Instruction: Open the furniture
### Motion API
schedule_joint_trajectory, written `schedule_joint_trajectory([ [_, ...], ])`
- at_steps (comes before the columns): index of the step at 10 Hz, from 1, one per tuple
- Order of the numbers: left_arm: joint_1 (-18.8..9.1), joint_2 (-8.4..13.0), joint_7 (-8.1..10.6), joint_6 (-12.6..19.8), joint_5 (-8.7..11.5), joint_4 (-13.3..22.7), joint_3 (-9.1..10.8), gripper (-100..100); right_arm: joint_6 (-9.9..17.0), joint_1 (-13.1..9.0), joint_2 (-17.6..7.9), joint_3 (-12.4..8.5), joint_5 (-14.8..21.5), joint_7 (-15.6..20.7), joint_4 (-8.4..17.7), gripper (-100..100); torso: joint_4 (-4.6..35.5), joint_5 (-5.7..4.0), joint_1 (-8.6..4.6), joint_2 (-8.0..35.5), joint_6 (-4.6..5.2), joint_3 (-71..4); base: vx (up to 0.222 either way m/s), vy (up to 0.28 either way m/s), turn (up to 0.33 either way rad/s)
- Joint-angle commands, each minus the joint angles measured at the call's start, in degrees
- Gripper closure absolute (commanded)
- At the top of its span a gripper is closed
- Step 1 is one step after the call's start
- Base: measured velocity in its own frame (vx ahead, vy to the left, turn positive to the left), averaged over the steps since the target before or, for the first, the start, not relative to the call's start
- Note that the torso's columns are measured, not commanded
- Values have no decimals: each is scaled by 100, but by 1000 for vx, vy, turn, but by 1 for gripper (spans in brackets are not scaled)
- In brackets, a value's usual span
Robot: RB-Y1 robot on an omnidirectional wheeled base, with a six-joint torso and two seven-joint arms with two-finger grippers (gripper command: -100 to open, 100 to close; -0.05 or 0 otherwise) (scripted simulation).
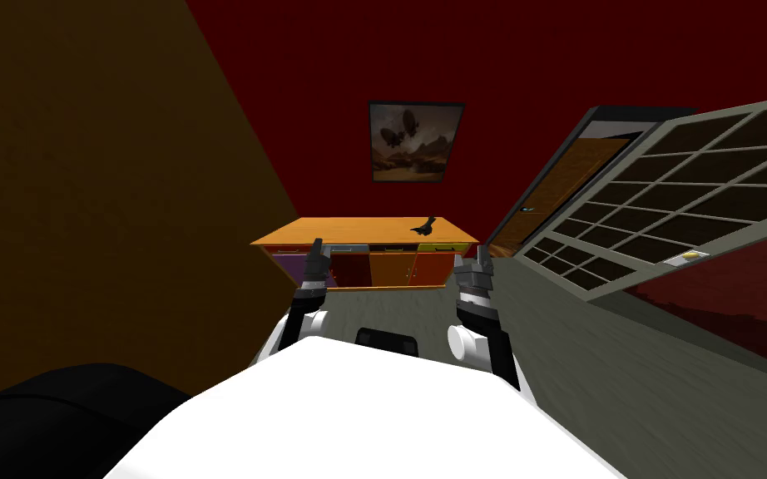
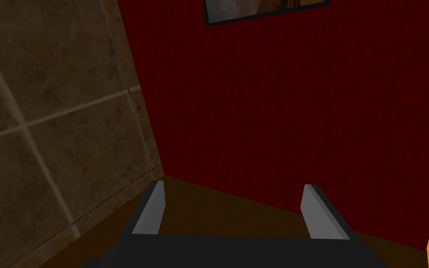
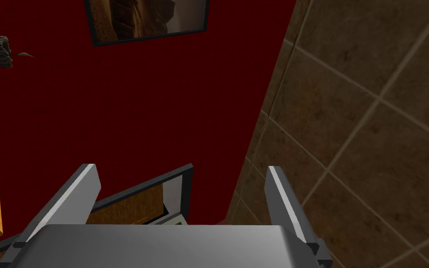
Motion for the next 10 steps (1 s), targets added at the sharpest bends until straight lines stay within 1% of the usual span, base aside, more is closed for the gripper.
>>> schedule_joint_trajectory([
  [1, 0, 0, 0, 0, 0, 0, 0, 0, 0, 0, 0, 0, 0, 0, 0, 0, 235, 0, 0, 232, 0, -467, 0, 0, 0],
  [3, 0, 0, 0, 0, 0, -1, 0, 0, 0, 0, 0, 0, 0, 0, -1, 0, 1006, 0, 0, 1003, 0, -2014, 0, 0, 0],
  [9, 0, 0, 0, -1, 0, -2, 0, 0, -1, 0, 0, 0, 0, 0, -2, 0, 3537, 0, 0, 3539, 0, -7073, 0, 0, 0],
  [10, -22, 271, -5, -42, 4, 63, 7, -100, -1, 0, 0, 0, 0, 0, -2, 0, 3960, 0, 0, 3962, 0, -7919, 20, -11, 4],
])
